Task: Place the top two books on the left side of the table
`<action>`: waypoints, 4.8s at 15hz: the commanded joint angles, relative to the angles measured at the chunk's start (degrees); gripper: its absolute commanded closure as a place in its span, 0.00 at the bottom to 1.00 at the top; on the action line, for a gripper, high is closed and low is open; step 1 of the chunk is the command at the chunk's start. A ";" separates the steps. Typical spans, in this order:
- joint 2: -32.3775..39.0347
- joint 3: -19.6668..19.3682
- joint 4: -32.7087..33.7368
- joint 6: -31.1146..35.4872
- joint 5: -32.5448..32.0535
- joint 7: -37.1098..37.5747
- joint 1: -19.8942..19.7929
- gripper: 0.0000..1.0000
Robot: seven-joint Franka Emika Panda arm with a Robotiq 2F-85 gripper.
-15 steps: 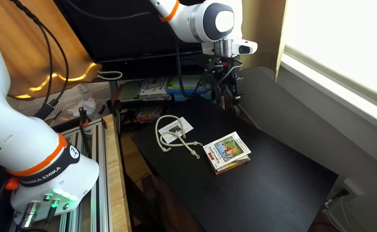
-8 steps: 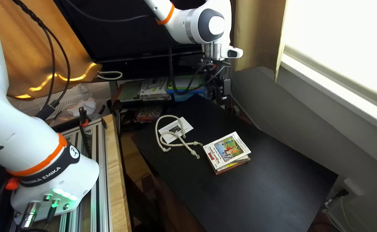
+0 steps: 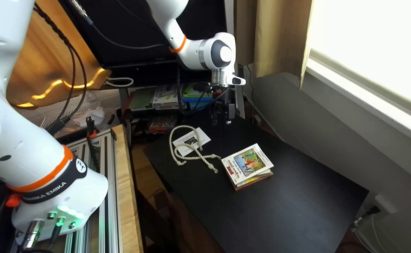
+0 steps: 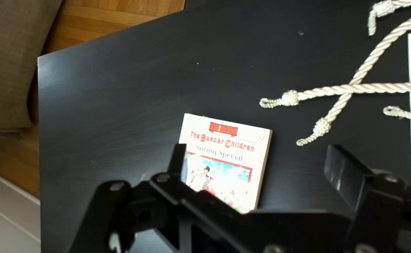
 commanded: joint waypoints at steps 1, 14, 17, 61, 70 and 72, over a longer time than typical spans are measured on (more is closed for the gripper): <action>1.82 -0.84 0.99 0.26 0.36 0.27 0.94 0.00; 11.12 -1.54 7.87 1.28 0.73 -1.80 -0.16 0.00; 15.12 -2.23 11.24 1.04 0.65 -0.76 0.71 0.00; 38.98 -6.82 38.10 -15.61 -3.85 -2.91 7.29 0.00; 39.97 -7.23 39.40 -17.00 -5.57 0.08 9.68 0.00; 39.19 -7.23 37.32 -16.68 -5.80 0.45 9.82 0.00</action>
